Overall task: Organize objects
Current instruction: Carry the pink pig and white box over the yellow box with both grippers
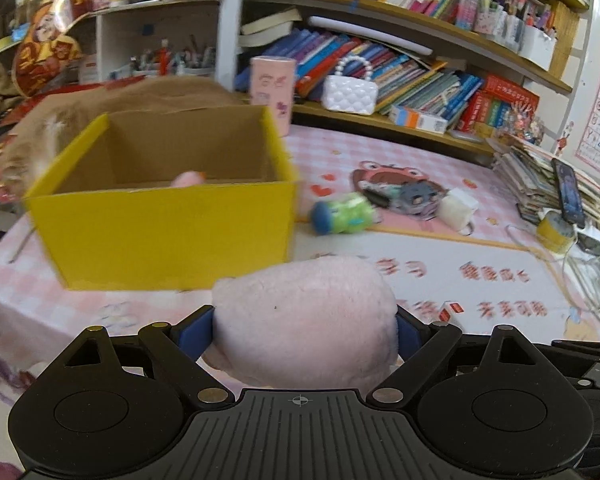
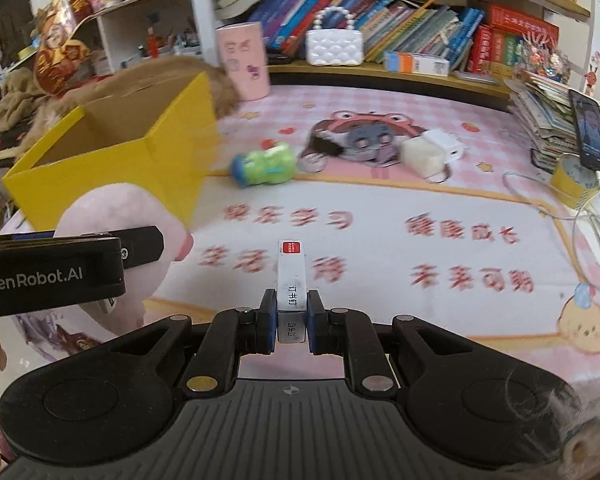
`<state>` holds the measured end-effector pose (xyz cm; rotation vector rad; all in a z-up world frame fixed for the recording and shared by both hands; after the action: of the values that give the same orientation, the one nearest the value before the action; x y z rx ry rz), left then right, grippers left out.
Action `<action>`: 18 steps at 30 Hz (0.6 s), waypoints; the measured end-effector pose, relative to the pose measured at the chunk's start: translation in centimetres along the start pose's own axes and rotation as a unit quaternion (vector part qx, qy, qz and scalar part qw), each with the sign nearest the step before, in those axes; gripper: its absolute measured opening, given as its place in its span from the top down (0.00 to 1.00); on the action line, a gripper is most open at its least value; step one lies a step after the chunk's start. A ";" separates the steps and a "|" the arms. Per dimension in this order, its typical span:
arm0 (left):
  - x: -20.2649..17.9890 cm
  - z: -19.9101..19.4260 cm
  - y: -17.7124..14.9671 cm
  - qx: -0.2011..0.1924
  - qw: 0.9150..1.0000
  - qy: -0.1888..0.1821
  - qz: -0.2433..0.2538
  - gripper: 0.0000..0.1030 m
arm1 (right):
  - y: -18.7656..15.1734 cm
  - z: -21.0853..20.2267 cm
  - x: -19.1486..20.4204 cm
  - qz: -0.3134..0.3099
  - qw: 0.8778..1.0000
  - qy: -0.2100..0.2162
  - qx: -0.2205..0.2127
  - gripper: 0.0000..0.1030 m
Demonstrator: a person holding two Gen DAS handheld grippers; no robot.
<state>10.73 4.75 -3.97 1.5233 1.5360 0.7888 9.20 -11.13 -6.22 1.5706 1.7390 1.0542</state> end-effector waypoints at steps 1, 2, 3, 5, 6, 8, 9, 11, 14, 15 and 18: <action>0.9 -0.5 -0.2 0.000 1.000 0.004 0.001 0.12 | -0.3 -0.2 0.9 0.000 1.000 0.002 0.001 0.87; 1.8 -0.9 -0.3 0.000 1.000 0.008 0.001 0.12 | -0.5 -0.4 1.8 0.001 1.000 0.003 0.002 0.87; 2.6 -1.3 -0.5 0.000 1.000 0.011 0.002 0.12 | -0.7 -0.5 2.5 0.002 1.000 0.004 0.001 0.87; 4.2 -2.2 -0.8 -0.001 1.000 0.017 0.001 0.12 | -1.2 -0.8 4.1 0.005 1.000 0.007 0.000 0.87; 5.0 -2.7 -1.0 -0.002 1.000 0.020 0.001 0.12 | -1.4 -1.0 4.9 0.006 1.000 0.009 0.000 0.87; 6.3 -3.6 -1.2 -0.003 1.000 0.026 0.001 0.12 | -1.8 -1.1 6.3 0.008 1.000 0.014 0.001 0.87; 7.0 -4.0 -1.4 -0.004 1.000 0.028 0.001 0.12 | -2.1 -1.2 7.1 0.008 1.000 0.017 0.001 0.87; 8.3 -4.8 -1.6 -0.006 0.999 0.033 0.000 0.12 | -2.4 -1.3 8.5 0.008 1.000 0.022 0.002 0.87; 10.0 -5.8 -1.9 -0.007 0.999 0.039 -0.003 0.12 | -2.9 -1.5 10.4 0.008 1.000 0.029 0.003 0.87; 10.5 -6.0 -1.8 -0.008 0.999 0.041 -0.005 0.12 | -3.0 -1.6 10.9 0.009 1.000 0.030 0.003 0.87; 11.9 -6.8 -1.9 -0.013 0.999 0.045 -0.009 0.12 | -3.0 -1.9 12.5 0.007 0.999 0.034 0.001 0.87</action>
<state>4.59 17.13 -3.77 1.4695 1.5963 0.8739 4.15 0.79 -6.54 1.5675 1.7761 1.1245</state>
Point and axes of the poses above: each gripper's, at about its wrist camera, not at the fingertips, and z roughly the way its jaws point, x to its left, y to its top, the point moved 4 cm from there along z, roughly the way its jaws point, and after that the axes turned 13 degrees about -x, right-handed, at the moved point
